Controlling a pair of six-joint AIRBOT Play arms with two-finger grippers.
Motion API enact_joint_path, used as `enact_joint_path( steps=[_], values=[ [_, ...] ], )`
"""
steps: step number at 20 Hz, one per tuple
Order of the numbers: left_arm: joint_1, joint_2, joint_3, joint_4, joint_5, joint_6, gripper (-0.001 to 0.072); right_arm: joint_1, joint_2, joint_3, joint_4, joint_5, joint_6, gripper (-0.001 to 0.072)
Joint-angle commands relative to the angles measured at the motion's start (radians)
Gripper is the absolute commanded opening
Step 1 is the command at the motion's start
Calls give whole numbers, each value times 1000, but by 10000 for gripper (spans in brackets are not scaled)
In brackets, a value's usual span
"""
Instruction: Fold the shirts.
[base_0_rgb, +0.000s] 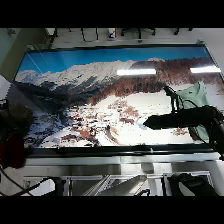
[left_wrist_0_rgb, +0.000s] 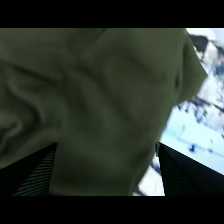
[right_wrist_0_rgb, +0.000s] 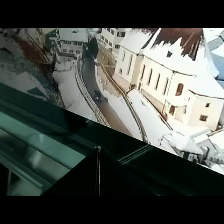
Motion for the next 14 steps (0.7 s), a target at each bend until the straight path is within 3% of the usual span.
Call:
enact_joint_path(
  steps=[1, 3, 4, 8, 14],
  values=[
    [13, -175, 118, 22, 16, 7, 579, 1, 0, 0, 0, 0, 0, 18],
    [13, -239, 190, 21, 117, 7, 74, 1, 0, 0, 0, 0, 0, 18],
    [11, -260, 222, 18, 166, 7, 18, 1, 0, 0, 0, 0, 0, 18],
    [-43, -231, 348, -47, 299, 5, 17, 1, 0, 0, 0, 0, 0, 18],
    [-262, 37, 576, -493, 413, 34, 18, 1, 0, 0, 1, 9, 0, 18]
  ],
)
